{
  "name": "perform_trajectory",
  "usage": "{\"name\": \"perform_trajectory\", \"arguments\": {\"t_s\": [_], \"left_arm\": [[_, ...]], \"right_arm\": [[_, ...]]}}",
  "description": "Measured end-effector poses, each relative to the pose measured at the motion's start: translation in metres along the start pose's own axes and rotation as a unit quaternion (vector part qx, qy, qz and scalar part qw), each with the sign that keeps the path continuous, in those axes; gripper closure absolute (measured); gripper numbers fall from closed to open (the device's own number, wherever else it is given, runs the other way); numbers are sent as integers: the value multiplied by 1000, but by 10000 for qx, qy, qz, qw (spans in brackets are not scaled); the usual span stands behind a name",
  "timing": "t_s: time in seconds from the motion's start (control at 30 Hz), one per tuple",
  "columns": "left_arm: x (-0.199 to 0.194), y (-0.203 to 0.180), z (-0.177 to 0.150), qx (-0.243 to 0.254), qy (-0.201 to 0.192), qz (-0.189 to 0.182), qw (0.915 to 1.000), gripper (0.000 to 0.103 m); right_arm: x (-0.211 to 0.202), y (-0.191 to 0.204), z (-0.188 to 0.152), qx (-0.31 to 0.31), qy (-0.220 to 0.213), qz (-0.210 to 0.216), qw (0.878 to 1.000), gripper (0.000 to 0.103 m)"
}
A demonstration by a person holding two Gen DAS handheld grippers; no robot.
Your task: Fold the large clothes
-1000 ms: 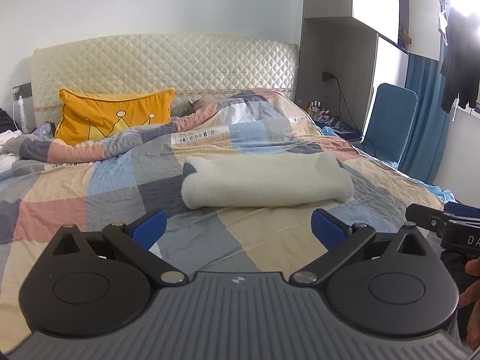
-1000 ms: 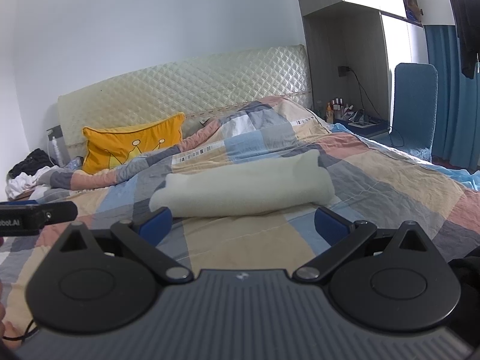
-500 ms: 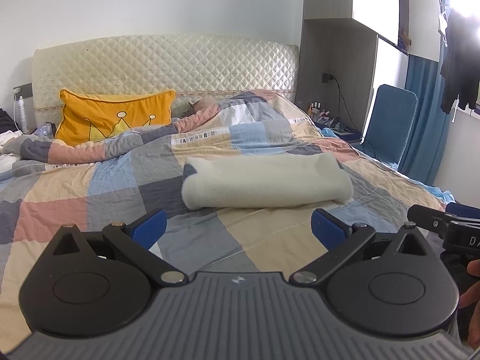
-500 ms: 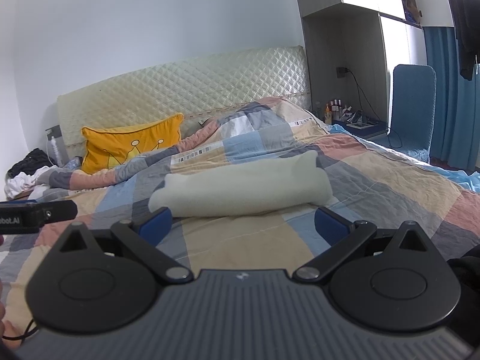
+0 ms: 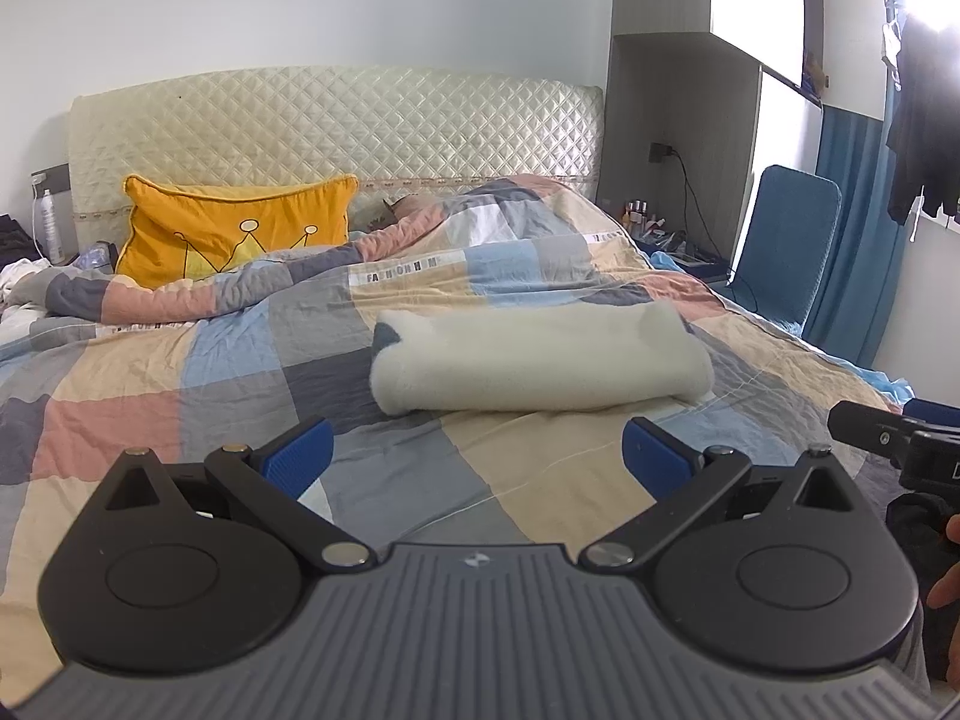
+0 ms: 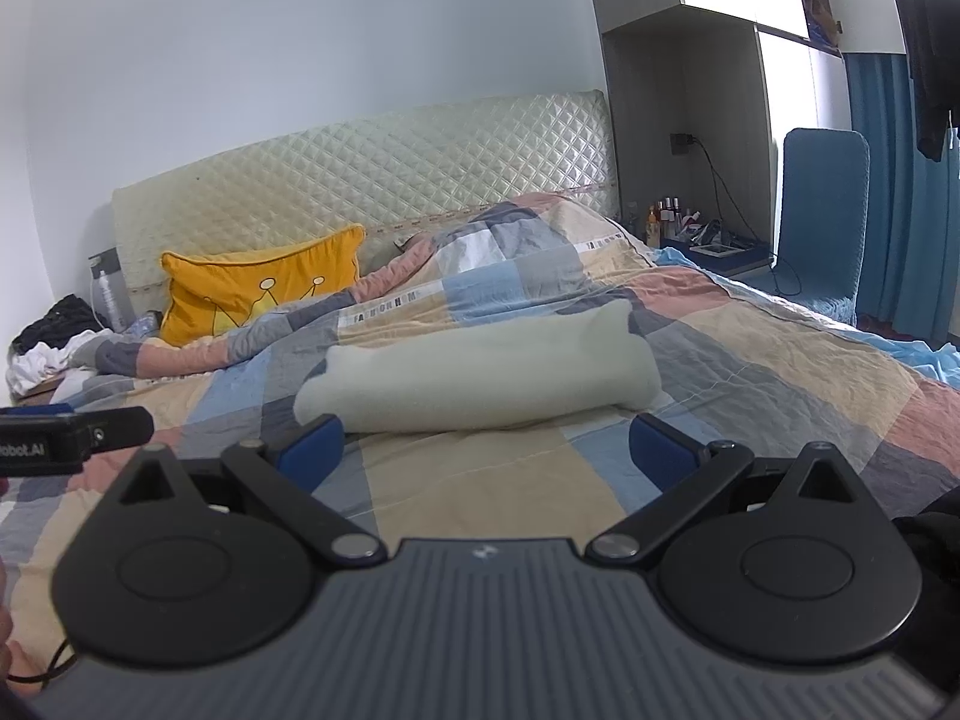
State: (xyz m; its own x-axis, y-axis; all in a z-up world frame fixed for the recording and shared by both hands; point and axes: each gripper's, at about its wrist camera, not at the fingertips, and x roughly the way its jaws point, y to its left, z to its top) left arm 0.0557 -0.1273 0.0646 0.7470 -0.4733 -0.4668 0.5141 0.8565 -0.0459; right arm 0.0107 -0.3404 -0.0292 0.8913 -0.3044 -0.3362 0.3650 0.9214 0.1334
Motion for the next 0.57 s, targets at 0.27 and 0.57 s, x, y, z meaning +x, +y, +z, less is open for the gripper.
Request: {"name": "perform_trajectory", "arguments": {"t_s": [0.27, 0.57], "left_arm": [[0, 5, 1, -44, -18, 25, 10000, 0], [-1, 0, -1, -18, -10, 34, 10000, 0]], "right_arm": [[-2, 1, 0, 19, 5, 14, 10000, 0], [-2, -1, 0, -12, -11, -19, 10000, 0]]}}
